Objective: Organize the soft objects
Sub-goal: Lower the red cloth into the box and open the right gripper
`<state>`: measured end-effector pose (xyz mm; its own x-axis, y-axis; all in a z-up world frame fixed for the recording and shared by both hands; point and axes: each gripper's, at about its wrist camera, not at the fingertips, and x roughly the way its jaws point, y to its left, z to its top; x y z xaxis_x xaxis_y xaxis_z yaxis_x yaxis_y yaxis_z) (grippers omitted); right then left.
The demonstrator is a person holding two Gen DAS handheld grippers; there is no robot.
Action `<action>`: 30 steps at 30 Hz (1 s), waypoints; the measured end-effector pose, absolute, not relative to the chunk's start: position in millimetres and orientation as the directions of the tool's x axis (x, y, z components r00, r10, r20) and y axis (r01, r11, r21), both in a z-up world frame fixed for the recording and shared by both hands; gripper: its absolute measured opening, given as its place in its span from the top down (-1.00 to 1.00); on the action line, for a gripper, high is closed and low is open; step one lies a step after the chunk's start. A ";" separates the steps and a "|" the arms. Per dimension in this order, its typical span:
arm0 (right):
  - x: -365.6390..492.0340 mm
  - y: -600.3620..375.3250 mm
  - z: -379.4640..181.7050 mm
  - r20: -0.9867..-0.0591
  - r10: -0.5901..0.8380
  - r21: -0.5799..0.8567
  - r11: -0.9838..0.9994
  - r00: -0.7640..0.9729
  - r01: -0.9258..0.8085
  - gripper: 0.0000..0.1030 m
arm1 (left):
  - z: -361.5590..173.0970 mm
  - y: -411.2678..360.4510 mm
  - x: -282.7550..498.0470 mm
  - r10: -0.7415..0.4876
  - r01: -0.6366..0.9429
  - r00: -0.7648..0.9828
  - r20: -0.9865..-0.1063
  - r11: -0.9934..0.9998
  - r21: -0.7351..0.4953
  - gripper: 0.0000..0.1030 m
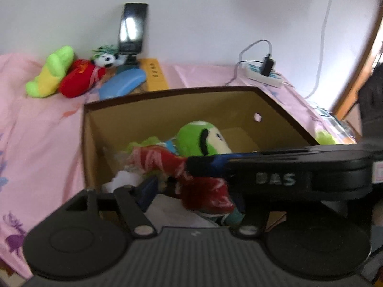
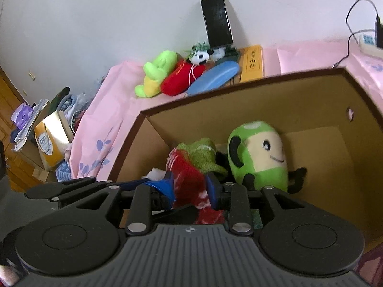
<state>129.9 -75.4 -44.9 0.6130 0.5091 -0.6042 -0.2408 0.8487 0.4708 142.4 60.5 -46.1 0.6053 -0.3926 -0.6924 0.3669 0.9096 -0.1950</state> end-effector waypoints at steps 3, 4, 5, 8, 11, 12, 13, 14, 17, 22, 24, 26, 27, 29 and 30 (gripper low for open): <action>124.0 -82.6 -34.5 -0.585 0.509 0.483 0.844 0.631 -0.234 0.75 | -33.2 62.6 139.4 -0.347 0.324 0.628 -0.697 0.930 -0.171 -0.25; 121.7 -84.9 -31.0 -0.580 0.507 0.483 0.844 0.638 -0.231 0.75 | -28.8 63.8 138.1 -0.338 0.311 0.633 -0.696 0.935 -0.172 -0.26; 118.9 -86.9 -27.1 -0.577 0.498 0.477 0.849 0.648 -0.228 0.75 | -23.9 64.7 136.6 -0.328 0.296 0.639 -0.696 0.940 -0.172 -0.28; 111.9 -91.1 -17.3 -0.575 0.454 0.441 0.873 0.681 -0.210 0.75 | -14.3 62.8 132.9 -0.274 0.256 0.654 -0.706 0.957 -0.134 -0.31; 104.8 -94.4 -8.8 -0.585 0.405 0.399 0.898 0.703 -0.185 0.74 | -4.8 59.0 125.6 -0.231 0.233 0.672 -0.704 0.968 -0.095 -0.35; 101.8 -95.1 -5.7 -0.587 0.388 0.383 0.906 0.711 -0.178 0.74 | -1.8 57.9 122.6 -0.219 0.226 0.678 -0.702 0.971 -0.085 -0.37; 99.4 -95.7 -3.2 -0.586 0.375 0.372 0.912 0.719 -0.173 0.73 | 1.1 57.1 120.0 -0.209 0.218 0.684 -0.699 0.973 -0.078 -0.38; 96.5 -96.6 -0.6 -0.584 0.362 0.360 0.918 0.726 -0.168 0.73 | 3.2 56.3 118.0 -0.197 0.208 0.687 -0.699 0.976 -0.070 -0.39; 88.9 -97.9 6.0 -0.582 0.338 0.333 0.929 0.739 -0.162 0.73 | 8.1 53.6 112.6 -0.141 0.160 0.697 -0.703 0.986 -0.040 -0.40; 74.7 -93.4 13.9 -0.584 0.304 0.290 0.944 0.753 -0.156 0.72 | 14.3 52.5 100.1 -0.091 0.099 0.724 -0.684 0.995 -0.027 -0.40; 68.1 -91.8 15.8 -0.583 0.285 0.272 0.951 0.761 -0.147 0.72 | 16.0 49.1 93.9 -0.037 0.061 0.737 -0.675 0.998 0.011 -0.40; 62.3 -91.5 17.2 -0.582 0.269 0.266 0.955 0.767 -0.133 0.72 | 17.1 44.4 89.3 0.008 0.041 0.738 -0.674 0.998 0.057 -0.40; 59.2 -91.8 17.8 -0.581 0.263 0.266 0.956 0.770 -0.125 0.72 | 17.2 42.8 86.9 0.018 0.039 0.734 -0.679 0.997 0.069 -0.40; 54.6 -92.1 18.2 -0.588 0.253 0.262 0.958 0.768 -0.115 0.71 | 17.7 42.2 82.3 0.008 0.044 0.726 -0.687 0.997 0.058 -0.41; 51.6 -91.7 18.1 -0.593 0.252 0.258 0.959 0.765 -0.116 0.71 | 17.7 42.6 79.9 0.001 0.046 0.722 -0.692 0.998 0.049 -0.41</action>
